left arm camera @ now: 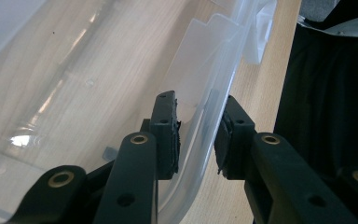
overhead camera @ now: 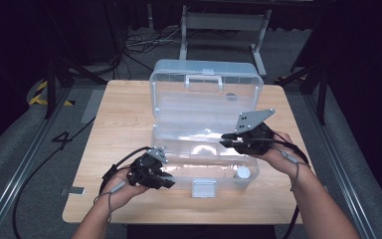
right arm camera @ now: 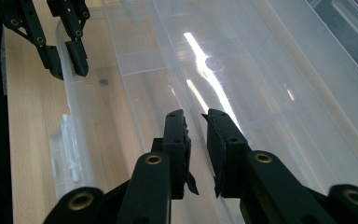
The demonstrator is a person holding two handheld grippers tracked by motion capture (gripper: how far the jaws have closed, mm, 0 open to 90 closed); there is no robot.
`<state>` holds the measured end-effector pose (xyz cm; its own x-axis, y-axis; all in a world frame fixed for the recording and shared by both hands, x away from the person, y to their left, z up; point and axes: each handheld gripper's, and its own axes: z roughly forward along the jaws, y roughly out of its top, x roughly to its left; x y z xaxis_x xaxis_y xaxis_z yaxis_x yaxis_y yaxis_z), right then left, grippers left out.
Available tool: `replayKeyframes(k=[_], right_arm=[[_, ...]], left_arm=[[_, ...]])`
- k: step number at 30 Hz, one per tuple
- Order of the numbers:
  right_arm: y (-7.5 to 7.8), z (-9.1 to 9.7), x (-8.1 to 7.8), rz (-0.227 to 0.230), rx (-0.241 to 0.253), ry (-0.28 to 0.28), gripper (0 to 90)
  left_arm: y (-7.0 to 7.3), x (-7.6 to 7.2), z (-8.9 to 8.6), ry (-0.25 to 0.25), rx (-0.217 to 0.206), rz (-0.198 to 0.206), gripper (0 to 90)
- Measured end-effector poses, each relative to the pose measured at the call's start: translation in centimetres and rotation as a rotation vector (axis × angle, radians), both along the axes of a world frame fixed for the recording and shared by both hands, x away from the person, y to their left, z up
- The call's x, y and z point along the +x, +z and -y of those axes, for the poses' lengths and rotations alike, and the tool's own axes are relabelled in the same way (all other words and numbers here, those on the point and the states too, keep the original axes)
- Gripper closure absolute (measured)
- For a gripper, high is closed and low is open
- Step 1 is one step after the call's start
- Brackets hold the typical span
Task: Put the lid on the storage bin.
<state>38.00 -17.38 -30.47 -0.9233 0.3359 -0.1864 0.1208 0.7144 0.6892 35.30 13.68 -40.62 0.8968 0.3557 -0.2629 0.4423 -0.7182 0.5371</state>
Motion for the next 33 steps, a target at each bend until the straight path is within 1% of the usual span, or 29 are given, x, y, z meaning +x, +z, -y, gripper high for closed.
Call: replayKeyframes(k=[12, 20, 33], right_arm=[[-0.4, 0.1, -0.4, 0.003, 0.01, 0.011, 78.9], [-0.6, 0.1, -0.7, -0.009, 0.016, 0.02, 79.1], [-1.0, 0.1, -1.1, -0.001, 0.015, 0.031, 79.4]], left_arm=[[0.0, 0.0, 0.0, -0.001, 0.0, 0.0, 71.6], [0.0, 0.1, 0.0, -0.009, -0.001, 0.003, 71.4], [0.0, 0.0, 0.0, -0.004, -0.005, -0.001, 70.7]])
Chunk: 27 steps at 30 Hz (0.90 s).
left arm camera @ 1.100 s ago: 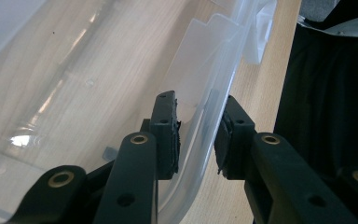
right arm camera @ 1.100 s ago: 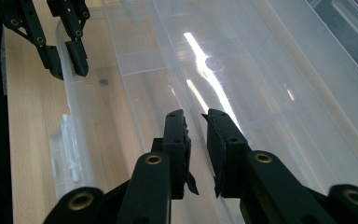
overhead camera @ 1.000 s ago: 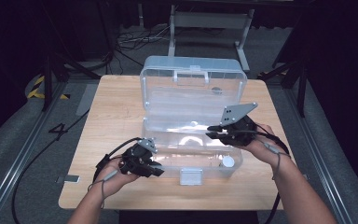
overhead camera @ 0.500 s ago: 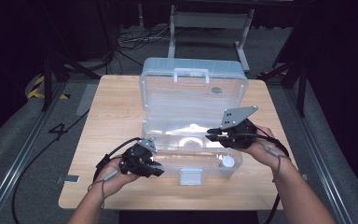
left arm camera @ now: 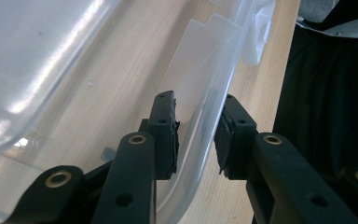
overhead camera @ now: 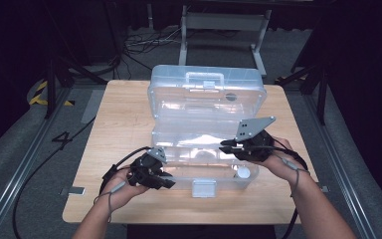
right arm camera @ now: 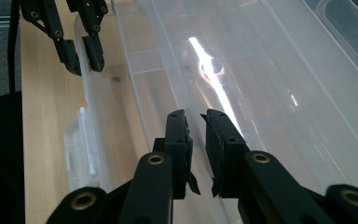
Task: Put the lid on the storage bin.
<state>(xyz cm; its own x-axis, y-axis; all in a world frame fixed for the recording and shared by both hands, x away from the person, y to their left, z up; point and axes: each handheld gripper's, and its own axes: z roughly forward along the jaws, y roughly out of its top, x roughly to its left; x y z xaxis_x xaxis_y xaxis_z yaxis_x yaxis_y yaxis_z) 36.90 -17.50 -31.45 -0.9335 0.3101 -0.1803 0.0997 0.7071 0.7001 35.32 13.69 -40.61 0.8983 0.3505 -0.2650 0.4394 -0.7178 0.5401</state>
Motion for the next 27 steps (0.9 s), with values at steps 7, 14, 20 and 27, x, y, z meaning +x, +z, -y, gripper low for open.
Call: replayKeyframes(k=[7, 14, 20, 27], right_arm=[[-0.1, 0.0, -0.1, 0.0, 0.004, 0.003, 79.3], [-0.2, 0.0, -0.1, 0.004, 0.007, 0.001, 79.3], [-0.2, 0.0, -0.2, 0.003, 0.009, -0.002, 79.3], [-0.3, 0.0, -0.2, 0.006, 0.011, -0.003, 79.2]], left_arm=[[0.0, 0.0, 0.0, 0.001, -0.001, -0.001, 70.5], [0.0, 0.0, 0.0, 0.001, -0.011, -0.009, 67.4], [0.1, 0.1, 0.0, -0.013, -0.033, -0.041, 58.9], [1.1, 0.1, -0.7, 0.008, -0.074, -0.016, 58.3]])
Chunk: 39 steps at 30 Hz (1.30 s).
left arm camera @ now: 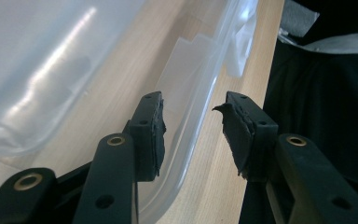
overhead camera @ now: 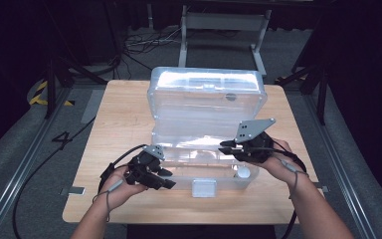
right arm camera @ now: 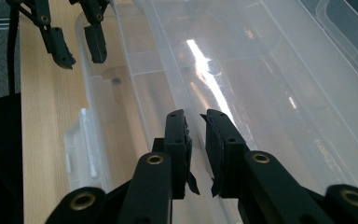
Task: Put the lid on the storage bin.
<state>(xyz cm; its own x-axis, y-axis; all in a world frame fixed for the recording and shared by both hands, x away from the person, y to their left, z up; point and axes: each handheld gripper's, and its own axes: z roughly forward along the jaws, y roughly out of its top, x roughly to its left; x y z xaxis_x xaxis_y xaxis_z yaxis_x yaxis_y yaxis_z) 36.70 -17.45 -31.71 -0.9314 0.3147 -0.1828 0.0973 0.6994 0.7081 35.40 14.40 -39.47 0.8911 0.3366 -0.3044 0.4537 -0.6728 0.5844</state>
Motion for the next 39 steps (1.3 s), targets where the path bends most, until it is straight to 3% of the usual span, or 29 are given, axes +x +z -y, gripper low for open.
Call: replayKeyframes(k=[7, 11, 15, 21, 24, 32, 39], right_arm=[[0.0, 0.0, 0.0, -0.002, 0.001, 0.0, 79.2], [0.0, 0.0, 0.0, -0.001, 0.002, -0.002, 79.1], [-0.1, 0.0, -0.1, -0.002, 0.003, -0.005, 79.0], [-0.1, 0.0, -0.1, 0.0, 0.004, -0.005, 78.8], [-0.1, 0.0, -0.2, 0.001, 0.007, -0.011, 78.6], [-0.2, 0.0, -0.4, 0.003, 0.009, -0.02, 78.4], [-0.4, 0.0, -0.5, 0.006, 0.008, -0.018, 78.2]], left_arm=[[1.7, -0.6, -0.5, -0.008, -0.058, 0.056, 64.8], [2.5, -0.8, -0.9, 0.004, -0.092, 0.068, 68.1], [3.3, -0.6, -1.6, 0.026, -0.143, 0.053, 73.1], [4.3, -0.6, -2.6, 0.052, -0.189, 0.085, 86.2], [5.2, -0.5, -3.4, 0.086, -0.219, 0.114, 89.1], [6.1, -0.5, -4.6, 0.146, -0.267, 0.146, 89.4], [7.5, -0.5, -5.5, 0.227, -0.317, 0.208, 89.5]])
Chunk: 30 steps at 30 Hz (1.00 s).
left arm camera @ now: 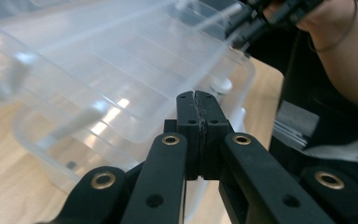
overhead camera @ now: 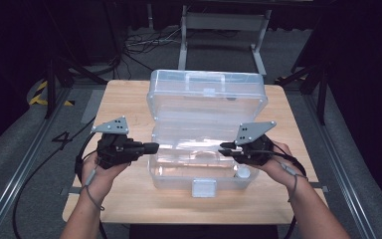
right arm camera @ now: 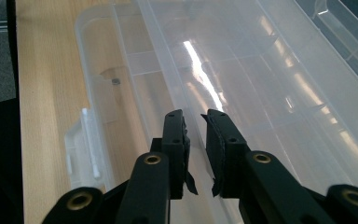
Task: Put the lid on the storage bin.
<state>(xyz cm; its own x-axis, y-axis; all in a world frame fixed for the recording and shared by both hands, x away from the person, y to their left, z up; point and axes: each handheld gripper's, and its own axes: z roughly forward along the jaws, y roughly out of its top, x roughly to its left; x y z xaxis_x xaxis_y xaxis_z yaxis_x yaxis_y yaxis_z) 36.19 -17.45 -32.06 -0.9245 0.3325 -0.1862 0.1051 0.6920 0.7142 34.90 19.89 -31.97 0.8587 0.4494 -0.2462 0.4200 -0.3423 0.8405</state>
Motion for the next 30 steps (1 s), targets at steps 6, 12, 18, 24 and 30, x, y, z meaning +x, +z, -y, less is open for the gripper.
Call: replayKeyframes(k=[6, 12, 18, 24, 30], right_arm=[[-0.1, 0.0, -0.1, 0.008, -0.002, -0.004, 77.9], [-0.1, 0.0, -0.2, 0.008, 0.001, -0.007, 77.7], [-0.3, 0.1, -0.4, 0.003, 0.014, -0.017, 77.2], [-0.6, 0.2, -0.7, 0.003, 0.019, -0.022, 76.7], [-1.0, 0.3, -1.3, 0.003, 0.033, -0.026, 76.0]], left_arm=[[0.9, 0.8, -0.4, 0.096, -0.035, 0.013, 89.5], [1.4, 1.9, -0.4, 0.194, -0.04, 0.018, 89.4], [1.5, 2.3, -0.1, 0.228, 0.0, 0.063, 89.3], [1.6, 2.5, 0.2, 0.245, 0.008, 0.088, 89.3], [1.8, 2.5, 0.3, 0.258, 0.009, 0.106, 89.4]])
